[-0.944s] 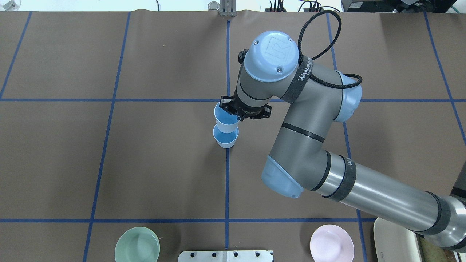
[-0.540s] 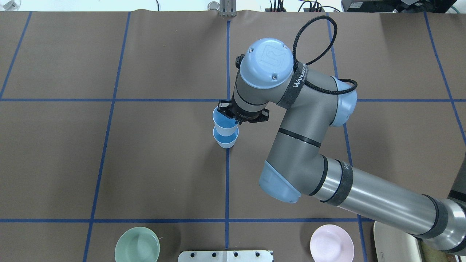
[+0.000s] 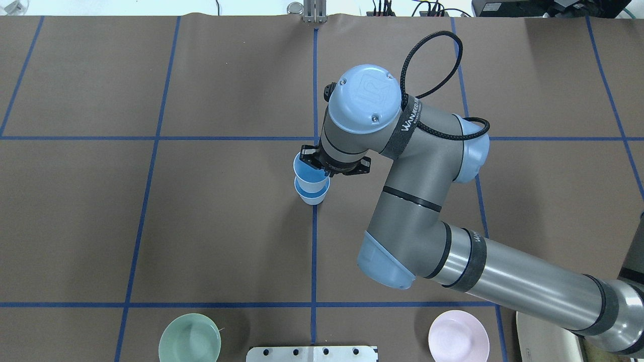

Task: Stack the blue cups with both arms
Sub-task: 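Open the right gripper and lift it away from the stacked cups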

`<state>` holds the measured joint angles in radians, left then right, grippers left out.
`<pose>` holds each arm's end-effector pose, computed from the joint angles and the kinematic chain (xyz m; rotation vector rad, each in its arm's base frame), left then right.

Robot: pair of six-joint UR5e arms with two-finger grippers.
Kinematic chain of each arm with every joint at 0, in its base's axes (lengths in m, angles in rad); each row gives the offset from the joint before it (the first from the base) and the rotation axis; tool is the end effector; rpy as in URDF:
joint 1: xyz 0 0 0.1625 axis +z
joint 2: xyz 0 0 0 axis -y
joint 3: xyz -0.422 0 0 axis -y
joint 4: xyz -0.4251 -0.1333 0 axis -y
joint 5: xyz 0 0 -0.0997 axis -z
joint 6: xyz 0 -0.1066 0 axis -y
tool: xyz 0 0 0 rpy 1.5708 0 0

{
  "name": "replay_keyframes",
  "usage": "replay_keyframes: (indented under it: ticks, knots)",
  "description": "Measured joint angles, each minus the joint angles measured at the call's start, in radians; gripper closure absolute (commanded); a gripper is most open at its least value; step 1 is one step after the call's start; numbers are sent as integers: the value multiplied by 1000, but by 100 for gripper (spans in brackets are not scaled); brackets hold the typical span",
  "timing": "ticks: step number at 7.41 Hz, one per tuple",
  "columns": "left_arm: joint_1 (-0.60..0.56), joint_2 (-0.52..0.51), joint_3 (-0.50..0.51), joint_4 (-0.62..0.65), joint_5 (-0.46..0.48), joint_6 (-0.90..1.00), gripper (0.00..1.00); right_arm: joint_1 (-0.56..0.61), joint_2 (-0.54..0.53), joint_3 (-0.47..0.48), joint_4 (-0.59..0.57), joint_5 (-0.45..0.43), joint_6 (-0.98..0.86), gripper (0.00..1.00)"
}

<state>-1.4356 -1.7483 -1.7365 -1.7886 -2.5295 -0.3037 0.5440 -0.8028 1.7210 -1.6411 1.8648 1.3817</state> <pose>0.0341 -0.5926 0.4336 0.3007 1.0200 0.1164 -0.5406 -0.4467 0.1210 0.0439 -0.8858 0.2068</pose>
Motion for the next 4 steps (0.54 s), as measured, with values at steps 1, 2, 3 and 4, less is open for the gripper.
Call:
replay_keyframes:
  ticks: [1,2,3,4]
  knots:
    - [1,1,0,0,0,0,2,-3,-2,0,4,-2,-1,95]
    - [1,1,1,0,0,0,2,-6,-4,0,16,-14,-1,45]
    - [1,1,1,0,0,0,2,-11,-5,-2,30,-31,0,0]
    - [1,2,1,0,0,0,2,-14,-5,-3,37,-43,0,0]
